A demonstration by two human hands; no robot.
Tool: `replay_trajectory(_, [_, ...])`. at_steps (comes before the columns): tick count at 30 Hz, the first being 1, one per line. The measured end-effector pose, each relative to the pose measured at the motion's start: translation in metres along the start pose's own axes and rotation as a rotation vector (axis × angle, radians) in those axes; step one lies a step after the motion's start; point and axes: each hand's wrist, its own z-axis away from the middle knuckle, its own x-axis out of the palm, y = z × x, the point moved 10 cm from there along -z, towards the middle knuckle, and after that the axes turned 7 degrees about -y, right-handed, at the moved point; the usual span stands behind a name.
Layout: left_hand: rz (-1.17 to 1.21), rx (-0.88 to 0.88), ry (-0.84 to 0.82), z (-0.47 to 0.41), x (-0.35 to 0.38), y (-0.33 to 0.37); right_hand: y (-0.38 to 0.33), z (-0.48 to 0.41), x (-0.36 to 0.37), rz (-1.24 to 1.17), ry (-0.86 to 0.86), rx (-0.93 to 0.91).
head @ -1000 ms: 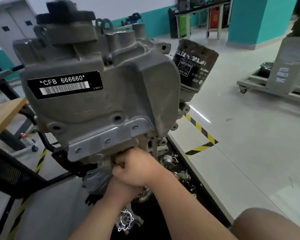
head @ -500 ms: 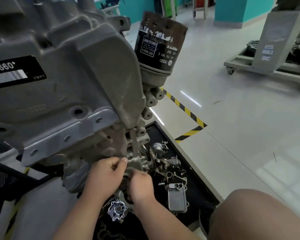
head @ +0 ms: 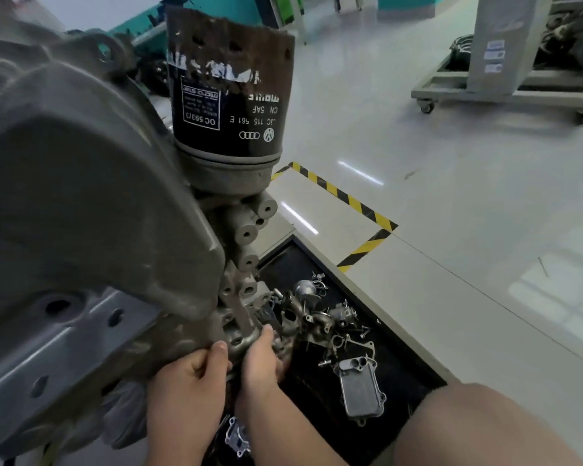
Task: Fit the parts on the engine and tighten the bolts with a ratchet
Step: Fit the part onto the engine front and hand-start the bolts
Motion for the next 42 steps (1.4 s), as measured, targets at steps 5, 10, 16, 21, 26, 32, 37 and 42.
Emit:
replay_trajectory(5, [0.009,0.0,0.009,0.003,-0.004,0.005,-0.001,0.014,0.009,0.065,-0.005,0.063])
replay_trajectory(10, [0.01,0.048,0.02,0.002,-0.012,0.016,-0.01,0.031,0.015,0.093,-0.025,0.128])
replay_trajectory(16, [0.01,0.1,0.011,0.002,-0.019,0.022,-0.018,0.043,0.024,0.143,-0.121,0.113])
replay_trajectory(21, [0.028,0.142,-0.161,0.002,-0.011,0.009,-0.018,0.051,0.027,0.252,-0.209,0.147])
replay_trajectory(26, [0.12,-0.131,-0.351,0.018,-0.001,-0.074,-0.017,0.06,0.03,0.366,-0.231,0.18])
replay_trajectory(32, [0.364,-0.419,-0.514,0.024,0.032,-0.119,-0.021,0.056,0.031,0.349,-0.2,0.149])
replay_trajectory(37, [1.007,-0.701,-0.531,0.032,0.064,-0.095,-0.023,0.051,0.029,0.388,-0.211,0.168])
replay_trajectory(42, [1.17,-0.699,-0.377,0.031,0.058,-0.088,-0.023,0.049,0.024,0.46,-0.199,0.199])
